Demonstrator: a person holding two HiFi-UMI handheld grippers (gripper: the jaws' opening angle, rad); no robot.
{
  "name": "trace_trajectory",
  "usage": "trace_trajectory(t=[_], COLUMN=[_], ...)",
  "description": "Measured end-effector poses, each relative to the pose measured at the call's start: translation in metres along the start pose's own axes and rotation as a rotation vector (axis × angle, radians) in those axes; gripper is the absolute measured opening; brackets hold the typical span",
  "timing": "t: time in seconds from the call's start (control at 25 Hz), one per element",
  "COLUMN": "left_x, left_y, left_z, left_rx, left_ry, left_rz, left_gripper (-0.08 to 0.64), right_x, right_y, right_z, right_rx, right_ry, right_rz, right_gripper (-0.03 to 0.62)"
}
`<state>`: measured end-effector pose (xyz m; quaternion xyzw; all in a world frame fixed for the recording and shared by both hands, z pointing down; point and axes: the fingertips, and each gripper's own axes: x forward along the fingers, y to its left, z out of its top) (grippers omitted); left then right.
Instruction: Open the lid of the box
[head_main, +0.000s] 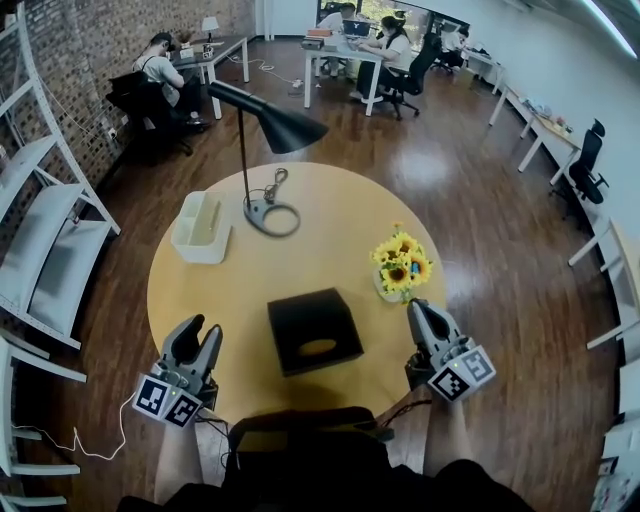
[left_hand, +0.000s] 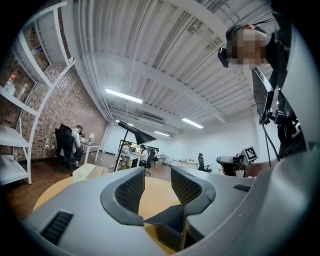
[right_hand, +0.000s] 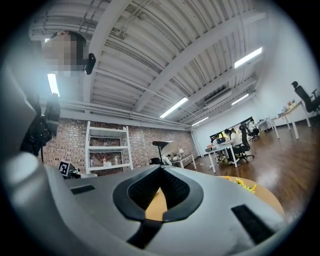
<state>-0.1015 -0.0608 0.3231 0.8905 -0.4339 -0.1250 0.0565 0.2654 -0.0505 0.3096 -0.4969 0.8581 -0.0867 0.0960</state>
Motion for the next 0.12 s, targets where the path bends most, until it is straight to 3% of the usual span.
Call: trace_trajectory(t=[0.12], left_x=[-0.0047], left_y=[0.0037], left_z=[-0.0011], left_rx=[-0.011], left_ry=[-0.003], left_rz=[0.014], left_gripper=[0.153], right_x=[-0.0008], right_y=[0.0025], right_z=[-0.0041], right_rx=[0.004], right_ry=[0.007], right_rz=[-0.005], right_gripper=[0.002])
